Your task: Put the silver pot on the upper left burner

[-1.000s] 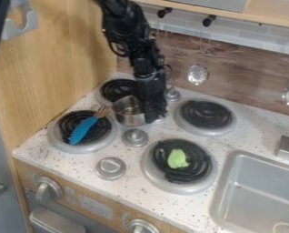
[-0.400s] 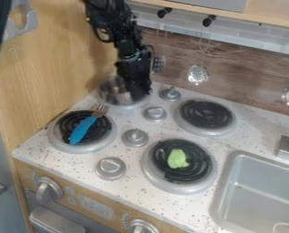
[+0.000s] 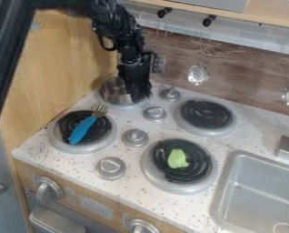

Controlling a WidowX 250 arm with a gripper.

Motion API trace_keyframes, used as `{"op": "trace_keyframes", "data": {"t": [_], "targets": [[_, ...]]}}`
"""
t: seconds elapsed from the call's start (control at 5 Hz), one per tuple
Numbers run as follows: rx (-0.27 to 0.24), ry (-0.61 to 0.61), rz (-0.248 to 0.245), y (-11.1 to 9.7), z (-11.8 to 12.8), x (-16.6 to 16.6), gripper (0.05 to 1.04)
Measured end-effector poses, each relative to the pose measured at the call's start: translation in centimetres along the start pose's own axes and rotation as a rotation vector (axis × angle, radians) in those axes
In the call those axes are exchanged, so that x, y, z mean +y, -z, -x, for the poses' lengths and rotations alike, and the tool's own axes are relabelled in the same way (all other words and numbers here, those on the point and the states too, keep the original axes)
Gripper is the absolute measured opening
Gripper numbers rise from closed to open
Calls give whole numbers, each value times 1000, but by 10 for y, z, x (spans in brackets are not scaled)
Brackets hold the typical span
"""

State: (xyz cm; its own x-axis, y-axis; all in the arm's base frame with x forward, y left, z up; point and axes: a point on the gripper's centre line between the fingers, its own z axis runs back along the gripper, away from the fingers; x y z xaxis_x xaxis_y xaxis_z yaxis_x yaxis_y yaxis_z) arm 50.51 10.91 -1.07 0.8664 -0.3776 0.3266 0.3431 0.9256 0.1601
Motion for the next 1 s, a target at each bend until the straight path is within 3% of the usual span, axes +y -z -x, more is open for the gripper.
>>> {"op": "trace_keyframes", "data": {"t": [0.2,0.4,0.8,1.0], "targets": [[8,-6,-13,0,0,1,90],[45,7,0,13,14,-15,261],[-35,15,-23,-45,12,-38,842],[-25,6,7,-61,23,-61,1031]]}}
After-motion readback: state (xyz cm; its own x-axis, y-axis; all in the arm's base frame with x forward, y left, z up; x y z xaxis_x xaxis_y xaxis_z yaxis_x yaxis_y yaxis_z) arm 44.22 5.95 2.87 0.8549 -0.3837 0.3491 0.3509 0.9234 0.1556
